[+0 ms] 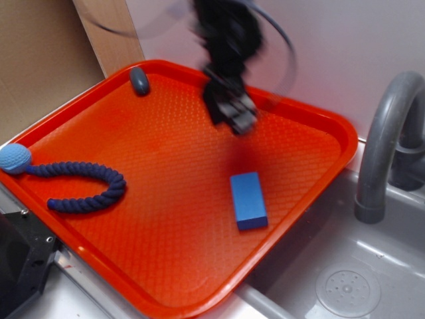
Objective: Grab the black box.
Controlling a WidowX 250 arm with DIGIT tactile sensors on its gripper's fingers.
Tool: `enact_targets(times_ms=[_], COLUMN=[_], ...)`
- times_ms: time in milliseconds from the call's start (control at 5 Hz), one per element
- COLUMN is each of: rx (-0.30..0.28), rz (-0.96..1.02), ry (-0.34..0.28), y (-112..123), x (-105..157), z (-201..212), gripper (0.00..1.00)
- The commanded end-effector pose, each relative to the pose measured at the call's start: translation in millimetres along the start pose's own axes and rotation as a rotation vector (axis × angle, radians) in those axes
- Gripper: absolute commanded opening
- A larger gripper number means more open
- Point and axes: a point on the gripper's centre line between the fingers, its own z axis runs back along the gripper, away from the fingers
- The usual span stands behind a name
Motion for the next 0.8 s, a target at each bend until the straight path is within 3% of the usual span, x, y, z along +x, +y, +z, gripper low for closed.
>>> enact_targets(times_ms=[0,200,600], rx=[0.025,0.104,0.103], rz=[0.281,0.379,0.367], ry=[-0.038,-0.062,-0.040], y=[22.6,23.9,20.3], x=[-44.6,-49.5,-45.1], z=[120.4,158.5,146.1], gripper=[0.00,0.00,0.00])
